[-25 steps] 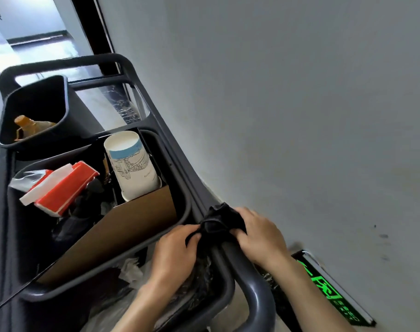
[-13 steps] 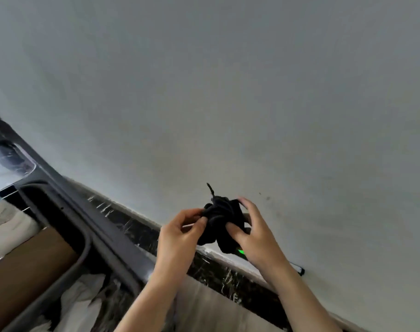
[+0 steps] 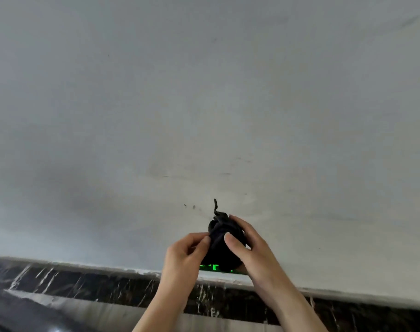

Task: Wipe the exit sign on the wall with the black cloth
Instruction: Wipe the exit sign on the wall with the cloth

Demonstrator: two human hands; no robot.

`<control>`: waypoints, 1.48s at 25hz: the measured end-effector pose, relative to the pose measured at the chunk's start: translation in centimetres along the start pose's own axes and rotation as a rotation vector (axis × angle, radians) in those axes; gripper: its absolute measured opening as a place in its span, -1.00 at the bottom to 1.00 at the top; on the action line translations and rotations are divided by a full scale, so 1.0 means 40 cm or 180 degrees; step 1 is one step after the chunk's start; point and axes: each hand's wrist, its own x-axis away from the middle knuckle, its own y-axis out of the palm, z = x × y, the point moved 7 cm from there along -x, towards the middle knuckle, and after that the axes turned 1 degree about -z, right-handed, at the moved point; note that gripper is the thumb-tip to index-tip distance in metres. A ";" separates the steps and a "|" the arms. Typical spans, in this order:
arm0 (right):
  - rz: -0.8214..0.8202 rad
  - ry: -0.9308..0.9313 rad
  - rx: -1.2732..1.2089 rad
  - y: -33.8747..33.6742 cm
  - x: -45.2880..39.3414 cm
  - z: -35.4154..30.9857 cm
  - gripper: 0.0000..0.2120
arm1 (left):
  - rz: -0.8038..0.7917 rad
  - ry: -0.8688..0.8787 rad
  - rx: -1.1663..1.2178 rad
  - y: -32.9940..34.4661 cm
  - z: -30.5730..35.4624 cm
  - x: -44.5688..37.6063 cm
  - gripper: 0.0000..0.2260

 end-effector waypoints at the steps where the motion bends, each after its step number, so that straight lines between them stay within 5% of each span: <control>1: 0.0083 0.0027 -0.0064 -0.015 -0.002 0.004 -0.60 | -0.0116 -0.0040 0.0035 0.015 -0.009 -0.009 -0.81; 7: 0.0401 0.0223 -0.0055 -0.074 -0.047 0.104 -0.50 | -0.0422 -0.0211 0.0011 0.066 -0.113 -0.095 -0.72; 11: 0.0507 0.0346 -0.0082 -0.129 -0.122 0.281 -0.66 | -0.0635 -0.0315 -0.0071 0.104 -0.272 -0.165 -0.66; 19: 0.0966 0.0177 0.0058 -0.209 -0.270 0.586 -0.67 | -0.0357 0.0099 -0.0252 0.113 -0.574 -0.312 -0.68; 25: 0.1073 -0.0082 -0.0246 -0.285 -0.328 0.740 -0.70 | 0.0472 0.2085 -0.1885 0.103 -0.610 -0.413 -0.83; 29: 0.1116 -0.0252 -0.0296 -0.333 -0.341 0.845 -0.68 | 0.0990 0.3668 -0.3050 0.134 -0.606 -0.468 -0.65; 37: 0.1067 -0.0534 -0.0618 -0.355 -0.352 1.014 -0.61 | 0.1714 0.4914 -0.4074 0.110 -0.625 -0.582 -0.49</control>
